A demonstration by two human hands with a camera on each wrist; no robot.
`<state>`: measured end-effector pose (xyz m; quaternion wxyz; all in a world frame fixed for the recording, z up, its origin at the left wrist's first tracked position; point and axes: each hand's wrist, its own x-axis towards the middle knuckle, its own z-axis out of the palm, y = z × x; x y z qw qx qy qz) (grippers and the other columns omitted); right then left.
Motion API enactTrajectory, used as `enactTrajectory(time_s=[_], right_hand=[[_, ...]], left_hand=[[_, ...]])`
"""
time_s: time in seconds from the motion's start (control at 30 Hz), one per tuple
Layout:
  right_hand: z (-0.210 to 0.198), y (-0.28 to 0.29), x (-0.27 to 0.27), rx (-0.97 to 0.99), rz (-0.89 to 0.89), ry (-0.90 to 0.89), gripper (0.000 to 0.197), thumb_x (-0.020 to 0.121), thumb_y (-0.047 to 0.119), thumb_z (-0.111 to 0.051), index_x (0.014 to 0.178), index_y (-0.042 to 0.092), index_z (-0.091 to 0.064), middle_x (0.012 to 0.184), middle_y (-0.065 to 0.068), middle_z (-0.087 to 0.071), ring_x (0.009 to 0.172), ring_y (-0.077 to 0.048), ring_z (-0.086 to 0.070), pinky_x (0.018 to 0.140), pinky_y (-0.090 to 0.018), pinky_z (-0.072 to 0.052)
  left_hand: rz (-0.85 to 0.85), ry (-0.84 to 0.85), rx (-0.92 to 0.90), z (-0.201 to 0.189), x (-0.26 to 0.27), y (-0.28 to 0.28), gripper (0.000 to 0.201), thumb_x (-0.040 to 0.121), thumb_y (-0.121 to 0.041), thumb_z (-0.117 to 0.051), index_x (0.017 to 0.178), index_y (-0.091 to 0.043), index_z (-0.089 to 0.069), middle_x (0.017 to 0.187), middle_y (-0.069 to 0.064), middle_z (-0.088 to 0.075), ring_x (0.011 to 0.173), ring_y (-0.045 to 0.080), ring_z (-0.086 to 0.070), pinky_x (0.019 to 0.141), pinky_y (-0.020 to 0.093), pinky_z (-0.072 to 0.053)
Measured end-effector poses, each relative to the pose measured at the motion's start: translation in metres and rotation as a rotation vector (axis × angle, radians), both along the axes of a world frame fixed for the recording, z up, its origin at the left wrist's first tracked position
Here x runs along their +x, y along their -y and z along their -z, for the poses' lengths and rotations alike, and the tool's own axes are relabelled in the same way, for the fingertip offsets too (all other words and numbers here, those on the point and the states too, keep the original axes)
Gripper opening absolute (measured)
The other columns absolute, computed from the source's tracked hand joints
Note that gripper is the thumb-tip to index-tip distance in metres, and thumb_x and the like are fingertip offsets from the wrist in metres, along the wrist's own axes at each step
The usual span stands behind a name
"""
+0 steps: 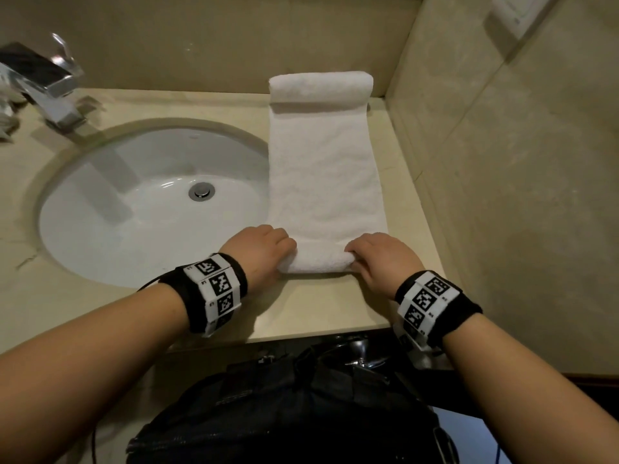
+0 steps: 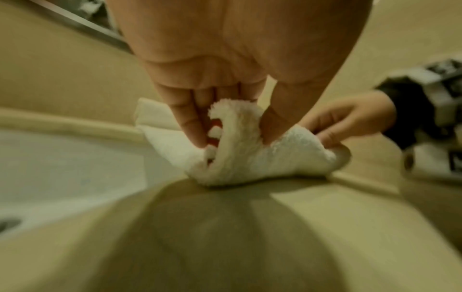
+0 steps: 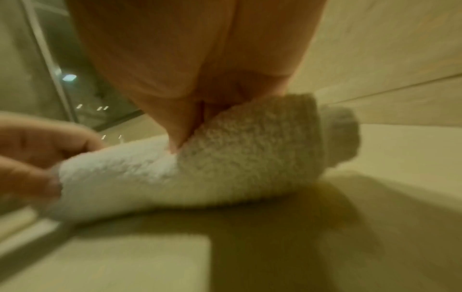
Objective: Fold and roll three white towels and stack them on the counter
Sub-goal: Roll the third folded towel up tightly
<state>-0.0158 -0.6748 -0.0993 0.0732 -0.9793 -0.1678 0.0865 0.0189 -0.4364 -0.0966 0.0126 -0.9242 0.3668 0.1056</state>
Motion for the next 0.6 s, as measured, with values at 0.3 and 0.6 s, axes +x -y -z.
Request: enactTrajectory(time_s=[0.3, 0.6], right_hand=[[-0.015, 0.004, 0.014, 0.084, 0.145, -0.063, 0.026, 0.089, 0.035, -0.051, 0.109, 0.018, -0.056, 0.105, -0.004, -0.061, 0.096, -0.023, -0.055, 0.078, -0.033, -0.041], [-0.005, -0.008, 0.012, 0.091, 0.105, -0.224, 0.032, 0.092, 0.029, -0.047, 0.120, 0.018, -0.058, 0.120, -0.007, -0.062, 0.109, -0.025, -0.055, 0.083, -0.027, -0.036]], left_hand=[[-0.427, -0.444, -0.301, -0.002, 0.009, -0.002, 0.033, 0.089, -0.029, -0.053, 0.119, -0.016, -0.047, 0.118, 0.010, -0.059, 0.102, 0.027, -0.055, 0.083, 0.027, -0.038], [-0.195, -0.045, -0.181, -0.002, 0.003, 0.010, 0.046, 0.078, -0.046, -0.060, 0.118, -0.022, -0.053, 0.122, 0.002, -0.051, 0.108, 0.025, -0.049, 0.090, 0.036, -0.040]])
